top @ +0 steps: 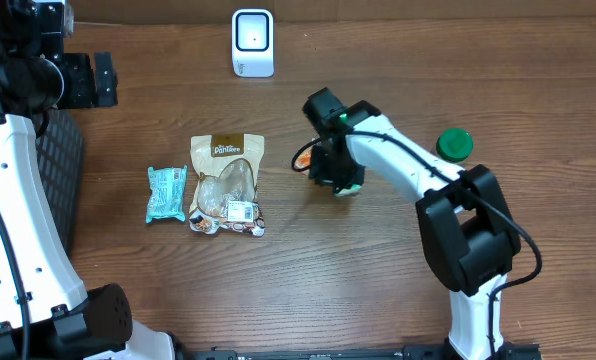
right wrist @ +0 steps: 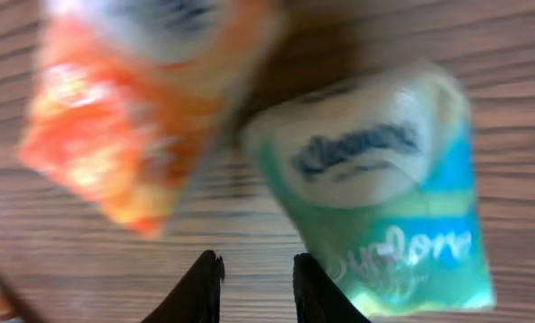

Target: Scan the item barcode

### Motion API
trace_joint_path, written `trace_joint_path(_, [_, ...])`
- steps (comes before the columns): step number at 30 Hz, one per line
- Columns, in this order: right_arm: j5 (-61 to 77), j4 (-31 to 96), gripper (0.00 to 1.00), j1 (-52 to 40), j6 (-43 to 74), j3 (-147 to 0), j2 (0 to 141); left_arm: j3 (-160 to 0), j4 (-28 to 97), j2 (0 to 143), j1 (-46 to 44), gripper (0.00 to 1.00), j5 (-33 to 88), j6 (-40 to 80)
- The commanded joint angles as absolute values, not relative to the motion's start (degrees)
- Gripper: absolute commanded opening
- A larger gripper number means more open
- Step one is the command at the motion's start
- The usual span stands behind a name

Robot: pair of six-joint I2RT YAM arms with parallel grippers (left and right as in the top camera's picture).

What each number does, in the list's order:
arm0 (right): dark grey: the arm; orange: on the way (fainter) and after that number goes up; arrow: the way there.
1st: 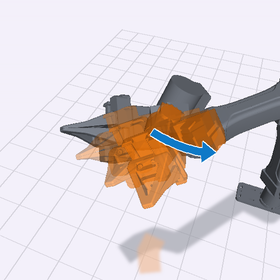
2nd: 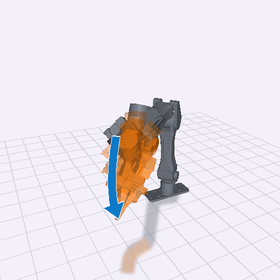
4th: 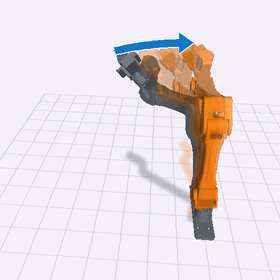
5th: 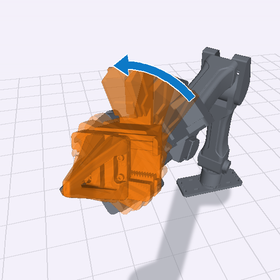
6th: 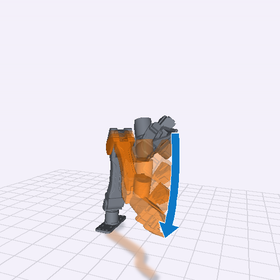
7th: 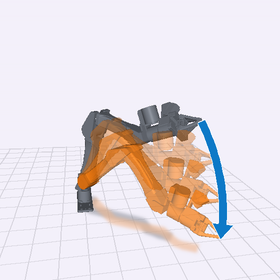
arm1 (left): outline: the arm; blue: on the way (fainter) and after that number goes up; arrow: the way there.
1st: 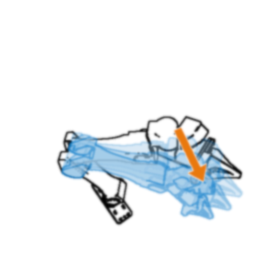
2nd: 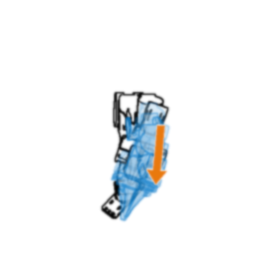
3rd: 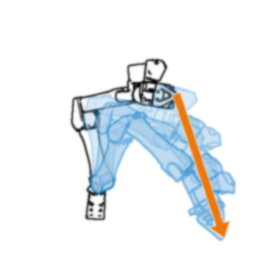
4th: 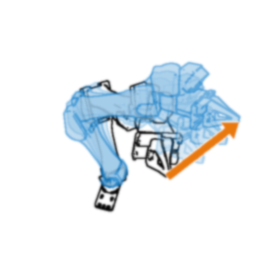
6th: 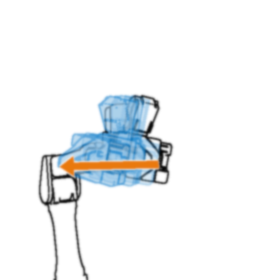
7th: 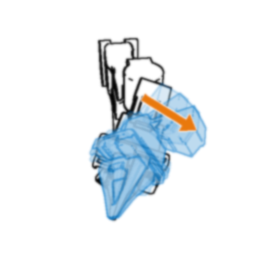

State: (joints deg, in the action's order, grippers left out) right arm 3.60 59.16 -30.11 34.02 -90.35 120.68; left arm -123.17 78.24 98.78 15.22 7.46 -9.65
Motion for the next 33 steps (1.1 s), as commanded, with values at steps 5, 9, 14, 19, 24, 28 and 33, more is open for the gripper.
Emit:
trace_joint_path(5, [2.61, 65.06, 0.24, -24.16, 30.94, -92.09, 120.14, -124.33, 78.17, 98.56, 15.35, 1.0, 7.27, -10.72])
trace_joint_path(9, [2.66, 66.81, 0.24, -22.85, 30.13, -93.95, 119.13, -124.33, 78.17, 98.56, 15.35, 0.99, 7.27, -10.72])
trace_joint_path(14, [2.66, 67.29, 0.24, -21.71, 29.91, -94.26, 116.6, -124.33, 78.17, 98.56, 15.38, 1.0, 7.27, -10.74])
trace_joint_path(19, [4.69, 68.05, 0.25, -19.79, 24.43, -94.26, 113.27, -124.33, 78.17, 98.56, 15.35, 0.99, 7.27, -10.72])
trace_joint_path(24, [10.74, 66.76, 0.43, -15.92, 12.64, -94.26, 112.27, -124.33, 78.17, 98.56, 15.35, 0.99, 7.27, -10.74])
trace_joint_path(28, [12.38, 63.55, 0.56, -13.56, 4.1, -94.21, 112.31, -124.33, 78.17, 98.56, 15.35, 0.99, 7.27, -10.72])
trace_joint_path(33, [13.13, 60.45, 0.45, -12.86, -2.44, -94.19, 113.32, -124.33, 78.17, 98.56, 15.35, 0.99, 7.27, -10.74])
